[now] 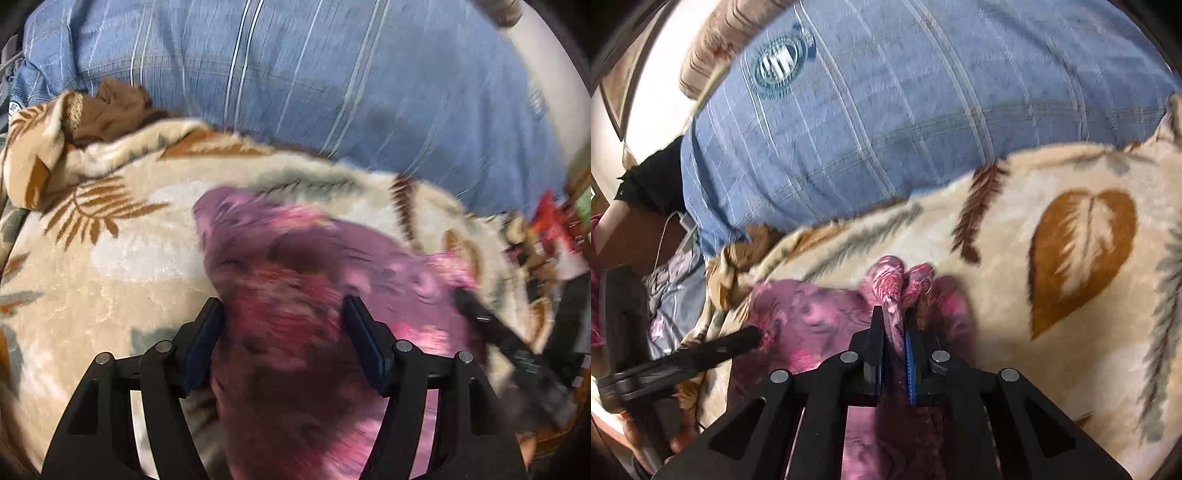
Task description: Fold small clothes
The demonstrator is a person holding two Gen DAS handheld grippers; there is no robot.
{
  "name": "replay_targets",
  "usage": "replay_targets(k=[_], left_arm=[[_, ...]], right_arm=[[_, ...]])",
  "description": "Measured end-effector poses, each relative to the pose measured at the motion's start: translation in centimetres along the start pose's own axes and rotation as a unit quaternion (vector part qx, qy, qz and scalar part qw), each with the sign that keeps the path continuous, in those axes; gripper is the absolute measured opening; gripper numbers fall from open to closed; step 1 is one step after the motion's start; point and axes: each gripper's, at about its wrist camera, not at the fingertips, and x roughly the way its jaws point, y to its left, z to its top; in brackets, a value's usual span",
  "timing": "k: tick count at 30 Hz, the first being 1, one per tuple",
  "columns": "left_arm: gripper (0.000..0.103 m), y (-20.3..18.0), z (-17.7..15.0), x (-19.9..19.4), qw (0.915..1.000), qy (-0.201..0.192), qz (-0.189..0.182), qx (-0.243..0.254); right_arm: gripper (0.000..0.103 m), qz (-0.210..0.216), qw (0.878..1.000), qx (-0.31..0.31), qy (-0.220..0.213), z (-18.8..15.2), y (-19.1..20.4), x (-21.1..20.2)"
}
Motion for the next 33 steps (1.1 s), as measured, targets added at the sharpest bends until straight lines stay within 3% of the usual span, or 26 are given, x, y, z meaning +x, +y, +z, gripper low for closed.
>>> replay_targets(k=[2,4,7,8,10,12,13,15,17,18,19,22,24,28,30,31,33], left_arm=[[0.075,1.1,-0.1,2.3,0.9992,0.029,-0.014,-0.024],[0.076,0.8,0.3,1.6,0.9998,0.013,-0.008,-0.011],[0.076,1.0,0.6,0.8,0.9997,0.023,-0.003,0.003],[0.076,1.1,0.4,-0.2,0.9998,0.016,-0.004,0.007],[0.075,0.8,-0.6,-2.6,0.9994,-0.008,-0.012,0.033],[0.075,0.1,-2.4,-4.9,0.9968,-0.034,-0.012,0.072],[0.075,-0.2,-3.2,-5.4,0.9957,-0.04,-0.012,0.083],[0.077,-1.3,-5.3,-5.1,0.9928,-0.037,-0.004,0.114],[0.079,-2.2,-7.0,-2.9,0.9899,-0.018,0.027,0.138],[0.083,-2.0,-7.3,-2.4,0.9908,-0.023,0.031,0.13],[0.089,-1.8,-7.0,-2.4,0.9922,-0.027,0.029,0.119],[0.089,-0.1,-5.8,-2.9,0.9974,0.008,0.001,0.072],[0.089,0.7,-6.1,-4.4,0.9983,0.001,-0.009,0.058],[0.089,0.0,-9.2,-7.3,0.9945,-0.033,-0.011,0.098],[0.089,-0.9,-10.9,-6.4,0.9917,-0.026,-0.002,0.126],[0.09,-1.4,-11.8,-5.7,0.9901,-0.026,0.008,0.138],[0.095,-1.6,-12.6,-5.4,0.9894,-0.047,0.026,0.135]], right_arm=[[0.009,-0.01,0.999,0.03,0.037,-0.9,-2.0,2.2],[0.008,0.015,0.998,0.056,0.035,-1.0,-3.1,2.2],[0.019,0.006,0.998,0.05,0.048,-0.3,-2.6,1.2],[0.023,-0.004,0.998,0.039,0.039,-0.3,-2.1,0.0],[0.023,0.023,0.999,0.021,0.017,-0.6,-1.3,-2.2],[0.031,0.055,0.998,-0.013,-0.008,-1.7,-0.2,-4.8],[0.04,0.06,0.997,-0.036,-0.017,-2.6,0.3,-5.8],[0.054,0.041,0.996,-0.078,-0.008,-4.5,1.0,-5.6],[0.057,-0.021,0.993,-0.112,0.033,-6.4,1.3,-3.1],[0.061,-0.032,0.992,-0.116,0.043,-6.9,1.1,-2.3],[0.063,-0.028,0.993,-0.111,0.02,-7.2,0.9,-2.6],[0.067,-0.047,0.994,-0.095,0.032,-6.4,0.9,-3.7],[0.067,-0.051,0.995,-0.088,0.017,-6.1,0.8,-5.7],[0.069,-0.039,0.995,-0.089,0.002,-7.0,0.0,-8.1],[0.071,-0.053,0.994,-0.089,0.025,-8.5,-1.0,-7.2],[0.077,-0.06,0.994,-0.086,0.031,-9.2,-1.2,-6.5],[0.082,-0.062,0.995,-0.084,0.001,-10.4,-1.5,-6.7]])
